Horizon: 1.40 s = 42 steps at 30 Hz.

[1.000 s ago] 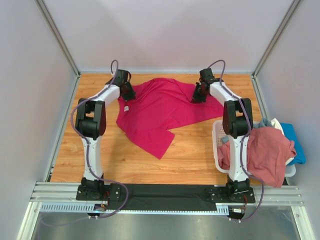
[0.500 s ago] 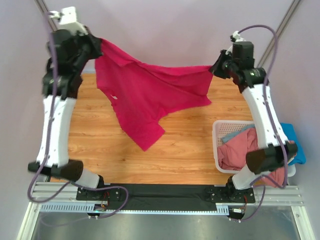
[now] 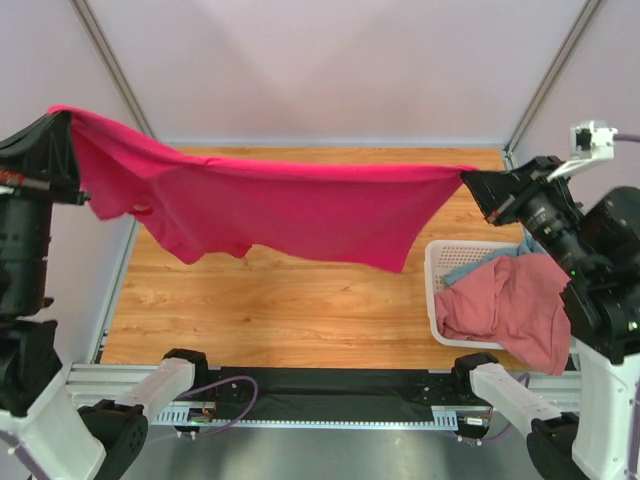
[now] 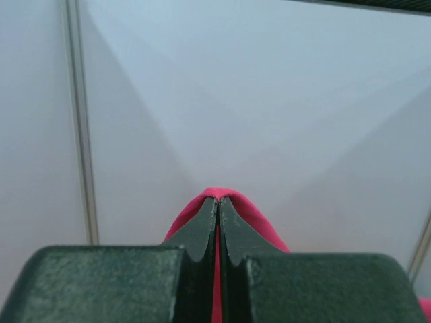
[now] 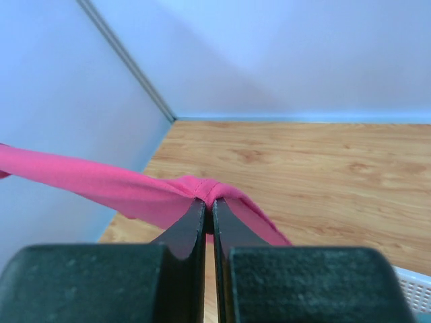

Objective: Fold and stack the t-shirts
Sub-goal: Flatten the tshirt out

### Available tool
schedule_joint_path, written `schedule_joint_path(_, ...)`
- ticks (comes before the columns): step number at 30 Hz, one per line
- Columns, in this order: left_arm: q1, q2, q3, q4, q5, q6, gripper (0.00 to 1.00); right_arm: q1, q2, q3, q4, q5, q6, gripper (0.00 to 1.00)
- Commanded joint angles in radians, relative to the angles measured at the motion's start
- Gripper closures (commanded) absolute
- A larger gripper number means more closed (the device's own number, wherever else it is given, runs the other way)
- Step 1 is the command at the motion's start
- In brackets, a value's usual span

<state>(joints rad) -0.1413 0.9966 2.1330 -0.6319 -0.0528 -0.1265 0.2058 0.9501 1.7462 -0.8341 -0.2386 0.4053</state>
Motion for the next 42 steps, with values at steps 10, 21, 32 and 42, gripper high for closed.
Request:
schedule_joint_path(10, 0.003, 0.056, -0.134, 0.047, 0.005, 0.125, 1.00, 0.009, 0.021, -0.210, 0.071, -0.087, 0.113, 1.00)
schedule_joint_path(21, 0.051, 0.506, -0.525, 0.288, 0.188, 0.177, 1.00, 0.007, 0.435, -0.455, 0.391, 0.044, 0.024, 1.00)
schedule_joint_path(32, 0.108, 1.175, -0.201, 0.305, 0.383, 0.133, 1.00, -0.043, 0.947, -0.212, 0.337, 0.084, -0.059, 1.00)
schedule_joint_path(42, 0.106, 1.312, -0.074, 0.278, 0.311, 0.022, 0.98, -0.094, 1.107, -0.090, 0.276, 0.096, -0.071, 1.00)
